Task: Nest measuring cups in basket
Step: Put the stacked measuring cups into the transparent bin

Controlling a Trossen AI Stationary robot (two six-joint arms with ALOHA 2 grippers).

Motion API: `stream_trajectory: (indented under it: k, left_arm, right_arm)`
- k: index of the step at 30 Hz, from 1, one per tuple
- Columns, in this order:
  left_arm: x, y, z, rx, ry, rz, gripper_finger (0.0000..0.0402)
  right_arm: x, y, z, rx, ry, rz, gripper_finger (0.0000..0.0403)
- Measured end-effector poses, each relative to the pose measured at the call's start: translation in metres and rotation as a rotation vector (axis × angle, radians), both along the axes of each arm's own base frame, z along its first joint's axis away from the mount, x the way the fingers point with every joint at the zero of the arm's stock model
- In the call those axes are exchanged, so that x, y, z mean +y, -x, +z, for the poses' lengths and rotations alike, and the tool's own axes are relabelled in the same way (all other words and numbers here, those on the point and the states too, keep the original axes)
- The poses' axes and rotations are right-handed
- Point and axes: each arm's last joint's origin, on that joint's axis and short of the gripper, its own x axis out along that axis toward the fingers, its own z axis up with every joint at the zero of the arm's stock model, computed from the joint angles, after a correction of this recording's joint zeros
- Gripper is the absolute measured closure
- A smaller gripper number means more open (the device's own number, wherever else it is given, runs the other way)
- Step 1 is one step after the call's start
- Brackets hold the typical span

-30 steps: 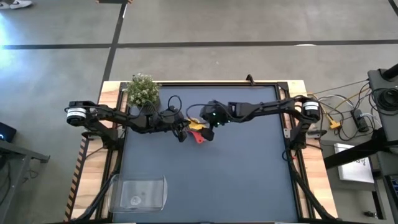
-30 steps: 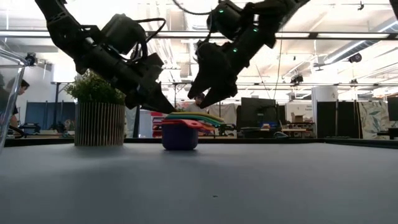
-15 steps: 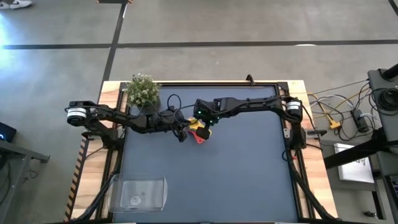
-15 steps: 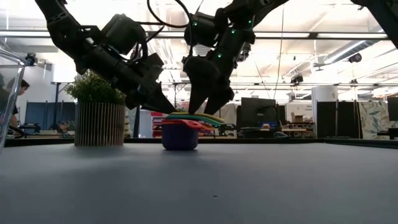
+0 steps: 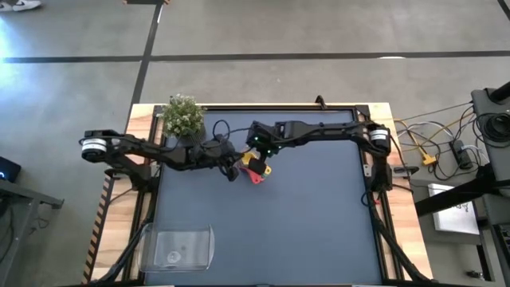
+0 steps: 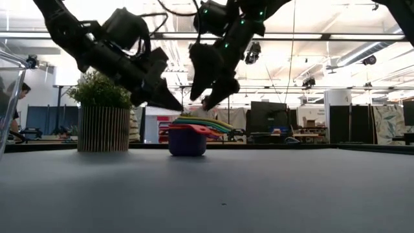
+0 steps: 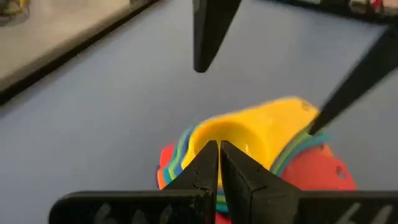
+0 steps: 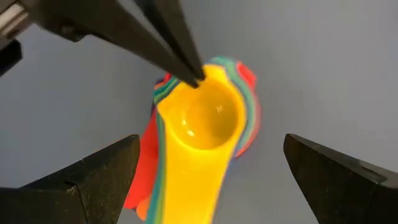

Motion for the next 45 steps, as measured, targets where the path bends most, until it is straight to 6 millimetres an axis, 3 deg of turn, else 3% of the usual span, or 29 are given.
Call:
stream_trajectory:
  k: [5,8,13,17,24,30,45]
  left_arm:
    - [-0.005,0.010,0.017,-0.015,-0.009,-0.009,0.0402]
    - [-0.019,0.013,0.023,-0.019,0.015,-0.051,0.0402]
    - [-0.059,0.009,0.017,0.024,0.039,-0.157,0.0402]
    - [-0.075,0.000,0.001,0.101,0.057,-0.162,0.0402]
    - [-0.078,-0.042,-0.022,0.260,0.082,-0.149,0.0402]
    - [-0.077,-0.068,-0.022,0.320,0.068,-0.145,0.0402]
    - [-0.060,-0.078,-0.016,0.273,0.077,-0.109,0.0402]
  right_arm:
    - [-0.005,0.013,0.022,-0.047,0.035,0.021,0.0017]
    - [-0.012,0.023,0.024,-0.029,0.039,-0.002,0.0017]
    - [-0.027,0.042,0.008,0.074,0.099,-0.096,0.0017]
    - [-0.034,0.050,-0.013,0.126,0.085,-0.119,0.0017]
    - [-0.034,0.053,-0.029,0.128,0.074,-0.139,0.0017]
    - [-0.031,0.057,-0.040,0.154,0.066,-0.136,0.0017]
    - [-0.008,0.049,-0.042,0.122,0.065,-0.090,0.0017]
